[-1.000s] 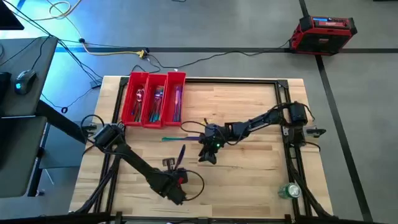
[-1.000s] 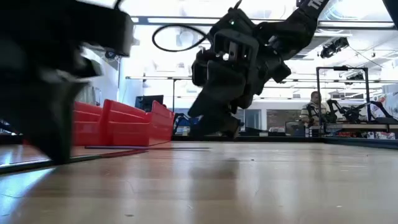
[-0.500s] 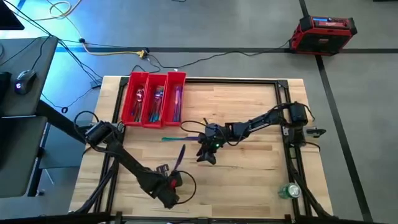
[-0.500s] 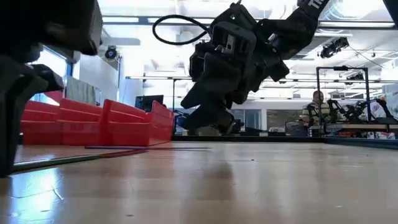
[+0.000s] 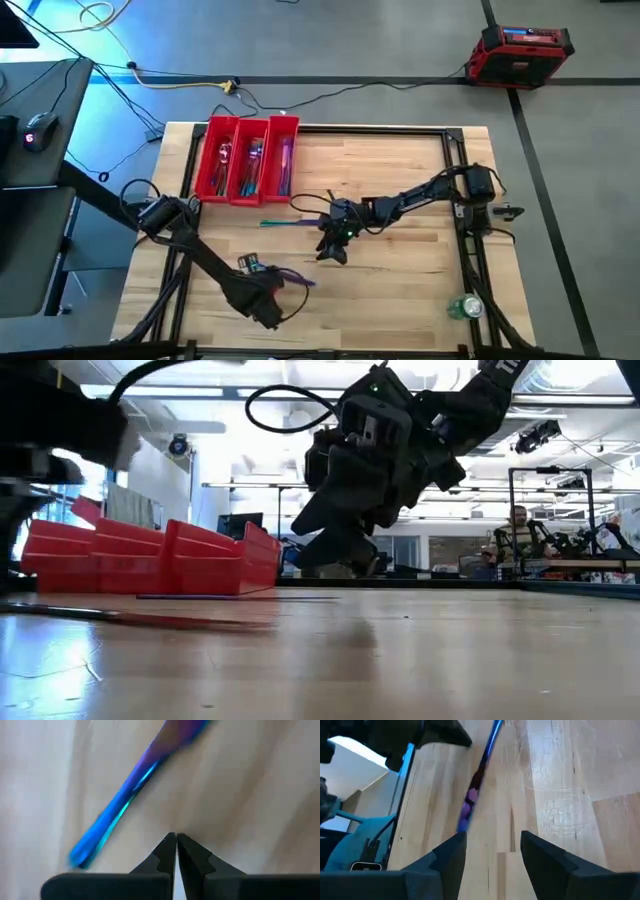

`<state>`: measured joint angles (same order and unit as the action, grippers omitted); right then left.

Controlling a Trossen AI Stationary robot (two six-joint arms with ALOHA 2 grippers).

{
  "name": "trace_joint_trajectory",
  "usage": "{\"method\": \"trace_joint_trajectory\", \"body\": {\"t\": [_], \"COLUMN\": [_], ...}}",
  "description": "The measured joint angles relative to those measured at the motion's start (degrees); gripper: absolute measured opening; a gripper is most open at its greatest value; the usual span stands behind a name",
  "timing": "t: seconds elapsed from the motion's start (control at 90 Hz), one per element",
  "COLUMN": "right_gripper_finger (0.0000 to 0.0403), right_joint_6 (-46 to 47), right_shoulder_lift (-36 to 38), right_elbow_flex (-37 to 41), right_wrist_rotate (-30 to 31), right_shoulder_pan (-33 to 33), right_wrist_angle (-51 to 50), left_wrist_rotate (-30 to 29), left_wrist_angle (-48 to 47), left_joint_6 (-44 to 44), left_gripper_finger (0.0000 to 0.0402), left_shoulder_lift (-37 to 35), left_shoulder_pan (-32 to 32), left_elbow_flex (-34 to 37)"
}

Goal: Sort silverware
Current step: Put the blue knife into the right red bin

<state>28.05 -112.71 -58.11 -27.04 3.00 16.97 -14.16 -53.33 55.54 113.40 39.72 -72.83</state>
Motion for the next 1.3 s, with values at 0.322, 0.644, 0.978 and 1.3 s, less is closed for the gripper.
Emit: {"method": "trace_joint_trajectory", "body": {"t": [0.322,0.644,0.978,1.3], "right_gripper_finger": [0.0176,0.0174,0.014,0.0138], "right_joint_6": [9.9,18.2,13.9,12.1], "right_shoulder_lift": [-3.4,-5.8,-8.2,-9.2], "right_elbow_flex": [0.0,-1.5,-9.4,-10.9], "right_wrist_rotate": [1.1,4.3,6.1,6.2], "right_shoulder_pan": [3.5,6.9,7.2,6.0], "right_wrist_angle": [0.6,5.8,-7.6,-8.3], "left_wrist_rotate": [-2.2,-5.4,-5.2,-5.6], "left_wrist_angle": [11.0,21.1,24.1,24.3], "left_joint_6": [-10.9,-22.6,-26.3,-25.8], "left_gripper_finger": [0.0,0.0,0.0,0.0], "left_shoulder_lift": [-0.4,0.5,1.0,1.0], "left_shoulder_pan": [-4.3,-7.1,-9.1,-9.0], "left_elbow_flex": [3.7,3.9,3.9,3.8]}}
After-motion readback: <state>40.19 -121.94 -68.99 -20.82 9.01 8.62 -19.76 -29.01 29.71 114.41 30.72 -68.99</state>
